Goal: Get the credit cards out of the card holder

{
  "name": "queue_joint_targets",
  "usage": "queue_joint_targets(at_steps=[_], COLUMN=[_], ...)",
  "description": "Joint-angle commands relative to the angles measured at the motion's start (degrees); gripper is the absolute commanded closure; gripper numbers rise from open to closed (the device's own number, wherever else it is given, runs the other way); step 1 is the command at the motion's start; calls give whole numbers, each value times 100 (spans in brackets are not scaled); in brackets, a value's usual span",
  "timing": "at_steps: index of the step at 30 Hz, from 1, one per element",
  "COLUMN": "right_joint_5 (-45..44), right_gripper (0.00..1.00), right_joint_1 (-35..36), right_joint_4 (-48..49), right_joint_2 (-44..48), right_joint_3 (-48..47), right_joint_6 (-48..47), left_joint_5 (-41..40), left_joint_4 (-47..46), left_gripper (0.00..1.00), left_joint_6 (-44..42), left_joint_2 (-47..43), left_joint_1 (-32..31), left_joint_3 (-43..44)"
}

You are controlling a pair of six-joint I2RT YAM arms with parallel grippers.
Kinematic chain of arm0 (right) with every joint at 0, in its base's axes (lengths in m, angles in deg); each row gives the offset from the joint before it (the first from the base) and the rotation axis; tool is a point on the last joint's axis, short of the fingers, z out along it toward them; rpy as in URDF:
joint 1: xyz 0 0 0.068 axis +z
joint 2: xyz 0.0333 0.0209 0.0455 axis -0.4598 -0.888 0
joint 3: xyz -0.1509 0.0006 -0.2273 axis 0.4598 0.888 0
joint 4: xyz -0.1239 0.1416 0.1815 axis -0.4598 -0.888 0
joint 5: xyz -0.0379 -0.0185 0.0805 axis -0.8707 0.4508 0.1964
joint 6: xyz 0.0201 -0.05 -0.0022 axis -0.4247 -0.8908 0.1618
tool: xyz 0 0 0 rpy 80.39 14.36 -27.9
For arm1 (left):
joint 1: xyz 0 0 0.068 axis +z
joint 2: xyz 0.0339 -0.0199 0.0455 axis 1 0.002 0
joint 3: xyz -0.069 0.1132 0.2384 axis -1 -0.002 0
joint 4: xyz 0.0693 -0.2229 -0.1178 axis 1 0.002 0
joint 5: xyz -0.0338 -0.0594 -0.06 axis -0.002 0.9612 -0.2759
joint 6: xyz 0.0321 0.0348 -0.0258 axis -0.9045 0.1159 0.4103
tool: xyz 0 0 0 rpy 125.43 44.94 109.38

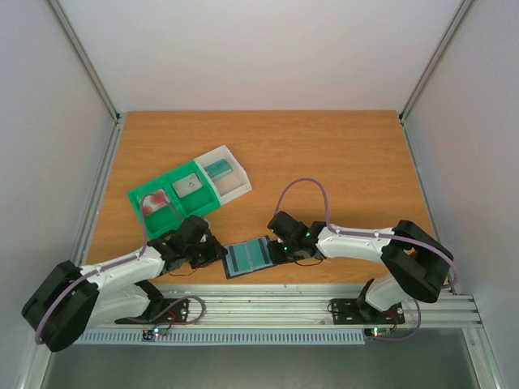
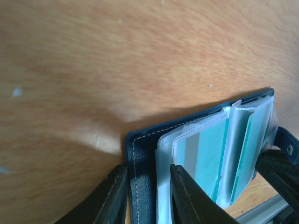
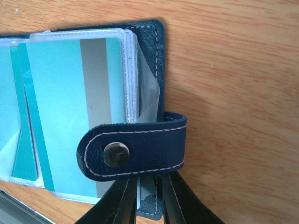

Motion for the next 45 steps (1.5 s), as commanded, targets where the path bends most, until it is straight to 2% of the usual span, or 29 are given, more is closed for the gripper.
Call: queue_joint_targets(at_steps=[1,4,7,12,18,25,45], right_joint_5=[96,266,-97,-284,140,347,225], right_gripper=[84,84,82,81,85,87,98], right_joint_1=[3,2,4,-1,2,3,3], right_joint_4=[125,132,-215,-554,-208,96,190], right_joint_2=[138,267,466,928,945,509,-54], right_joint_3=[176,236,113,-37,-21,-105,4], right_joint_6=[120,202,146,136,344,365,418], left_joint_5=[-198,-493,-722,-174,657,1177,1441], left_joint_4=[-268,202,494,256,-996,-2151,-3928], left_gripper=[73,72,62,60,60,61,71], left_joint_6=[-303,-446,-492,-527,-207,101,616], left_joint_2=[429,542,424,320,399,1020,2478], left_joint_1=[-9,-16,-13,-30,-32,-40,-267], left_joint_3=[410,734,838,912,590,378,190])
